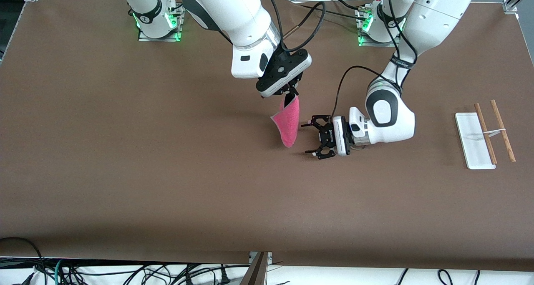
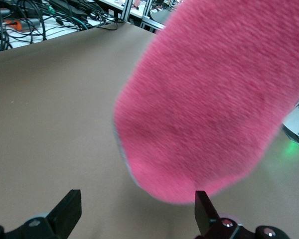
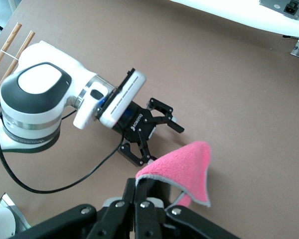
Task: Pass towel and hang on rack
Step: 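Move the left gripper to the hanging towel's lower edge, then close the left gripper on the towel's lower edge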
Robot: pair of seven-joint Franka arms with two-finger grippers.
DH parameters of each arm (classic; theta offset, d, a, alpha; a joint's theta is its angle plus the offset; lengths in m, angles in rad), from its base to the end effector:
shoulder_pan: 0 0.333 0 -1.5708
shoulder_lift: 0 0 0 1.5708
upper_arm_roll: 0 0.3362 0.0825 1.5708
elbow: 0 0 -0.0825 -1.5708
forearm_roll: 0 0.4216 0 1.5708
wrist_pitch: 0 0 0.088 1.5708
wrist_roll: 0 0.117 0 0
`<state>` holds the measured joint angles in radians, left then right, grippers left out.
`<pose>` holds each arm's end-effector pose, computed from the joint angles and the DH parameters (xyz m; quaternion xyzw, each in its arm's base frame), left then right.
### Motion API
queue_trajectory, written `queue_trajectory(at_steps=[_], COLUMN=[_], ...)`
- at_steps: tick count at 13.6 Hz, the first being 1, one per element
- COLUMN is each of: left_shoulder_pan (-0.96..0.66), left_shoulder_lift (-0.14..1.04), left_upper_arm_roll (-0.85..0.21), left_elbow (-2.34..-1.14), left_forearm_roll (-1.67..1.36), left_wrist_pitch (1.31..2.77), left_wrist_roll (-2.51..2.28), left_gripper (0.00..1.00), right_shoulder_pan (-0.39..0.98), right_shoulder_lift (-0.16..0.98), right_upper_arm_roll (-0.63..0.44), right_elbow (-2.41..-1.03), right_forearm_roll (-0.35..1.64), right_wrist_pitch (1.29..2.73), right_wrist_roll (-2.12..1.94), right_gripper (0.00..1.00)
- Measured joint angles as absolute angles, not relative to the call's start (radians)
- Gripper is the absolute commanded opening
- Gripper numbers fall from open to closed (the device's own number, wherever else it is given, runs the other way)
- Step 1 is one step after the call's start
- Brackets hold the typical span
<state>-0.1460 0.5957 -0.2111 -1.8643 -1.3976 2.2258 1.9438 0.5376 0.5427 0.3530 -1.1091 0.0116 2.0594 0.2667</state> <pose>0.6197 -0.2655 0.1883 0.7096 -0.4762 0.2909 0.4303 0.5585 0.5630 0.5721 -0.9378 -0.2563 -0.1336 0.1924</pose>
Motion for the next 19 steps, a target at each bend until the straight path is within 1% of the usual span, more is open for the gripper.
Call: queue_trajectory(at_steps=[8, 13, 14, 15, 16, 17, 18, 19], left_shoulder_pan=[-0.143, -0.146, -0.147, -0.148, -0.148, -0.148, -0.149, -0.150], left_shoulder_lift=[0.595, 0.600, 0.605, 0.611, 0.619, 0.628, 0.639, 0.648], left_upper_arm_roll=[-0.256, -0.315, -0.323, -0.327, -0.327, -0.328, -0.328, -0.329], left_elbow=[-1.861, -1.864, -1.865, -1.866, -1.866, -1.866, -1.867, -1.867], left_forearm_roll=[-1.417, -1.483, -1.494, -1.496, -1.496, -1.496, -1.496, -1.496], left_wrist_pitch=[2.224, 2.224, 2.224, 2.224, 2.224, 2.224, 2.224, 2.224], left_wrist_roll=[2.038, 2.093, 2.112, 2.130, 2.149, 2.164, 2.175, 2.183], left_gripper=[1.00, 0.99, 0.90, 0.60, 0.33, 0.13, 0.00, 0.00], right_shoulder_pan=[0.538, 0.538, 0.538, 0.538, 0.538, 0.538, 0.538, 0.538], right_shoulder_lift=[0.542, 0.542, 0.542, 0.542, 0.542, 0.542, 0.542, 0.542], right_upper_arm_roll=[0.353, 0.353, 0.353, 0.353, 0.353, 0.353, 0.353, 0.353], right_elbow=[-1.109, -1.109, -1.109, -1.109, -1.109, -1.109, -1.109, -1.109], right_forearm_roll=[0.012, 0.012, 0.012, 0.012, 0.012, 0.012, 0.012, 0.012], right_wrist_pitch=[2.060, 2.061, 2.061, 2.061, 2.061, 2.061, 2.061, 2.061], right_wrist_roll=[0.265, 0.265, 0.265, 0.265, 0.265, 0.265, 0.265, 0.265], right_gripper=[0.00, 0.00, 0.00, 0.00, 0.00, 0.00, 0.00, 0.00])
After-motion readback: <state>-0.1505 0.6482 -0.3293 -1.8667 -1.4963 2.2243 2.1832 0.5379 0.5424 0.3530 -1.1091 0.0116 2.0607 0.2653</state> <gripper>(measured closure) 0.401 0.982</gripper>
